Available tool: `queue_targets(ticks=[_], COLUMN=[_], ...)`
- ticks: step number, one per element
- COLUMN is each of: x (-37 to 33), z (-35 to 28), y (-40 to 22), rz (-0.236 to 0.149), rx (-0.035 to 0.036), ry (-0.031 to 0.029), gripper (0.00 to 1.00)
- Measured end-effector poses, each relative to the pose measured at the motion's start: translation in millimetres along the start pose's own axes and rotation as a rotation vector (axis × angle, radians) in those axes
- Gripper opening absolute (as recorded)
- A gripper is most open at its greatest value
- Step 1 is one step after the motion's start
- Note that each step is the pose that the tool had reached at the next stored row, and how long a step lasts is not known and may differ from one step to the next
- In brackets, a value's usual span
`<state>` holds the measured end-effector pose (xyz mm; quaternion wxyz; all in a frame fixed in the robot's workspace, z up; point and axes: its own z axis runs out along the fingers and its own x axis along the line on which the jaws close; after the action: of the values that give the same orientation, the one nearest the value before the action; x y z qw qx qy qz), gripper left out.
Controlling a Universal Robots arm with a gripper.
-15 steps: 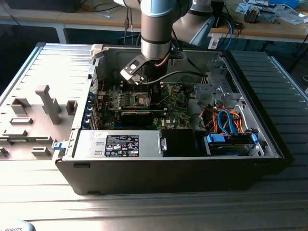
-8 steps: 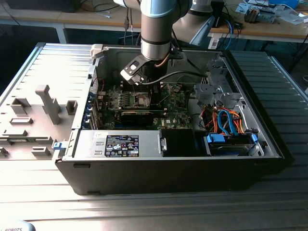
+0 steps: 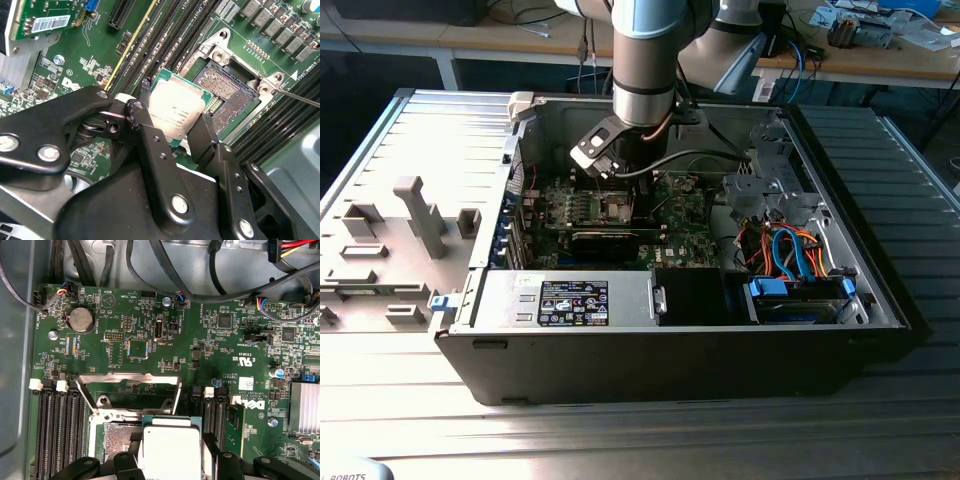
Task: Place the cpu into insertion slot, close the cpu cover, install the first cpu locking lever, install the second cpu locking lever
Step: 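Place the cpu into insertion slot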
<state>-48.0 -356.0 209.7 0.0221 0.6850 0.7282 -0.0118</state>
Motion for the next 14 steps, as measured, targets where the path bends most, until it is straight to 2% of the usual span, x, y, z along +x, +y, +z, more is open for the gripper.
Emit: queue_targets(ticks=[9, 10, 11, 12, 14], x=[0.1, -0.2, 0.8, 4.2, 8.6], z=[2.2, -8.8, -7.7, -7.9, -8.0], y=[0.0, 0.1, 0.2, 0.4, 0.7], rz=[0.000, 0.000, -0.001, -0.001, -0.001], rx=[0.0000, -0.0018, 0.0018, 0.0022, 0.0021], ry=[0.0000, -0.0011, -0.0586, -0.0619, -0.0619], gripper=[0.54, 0.54, 0.54, 0.54, 0.54])
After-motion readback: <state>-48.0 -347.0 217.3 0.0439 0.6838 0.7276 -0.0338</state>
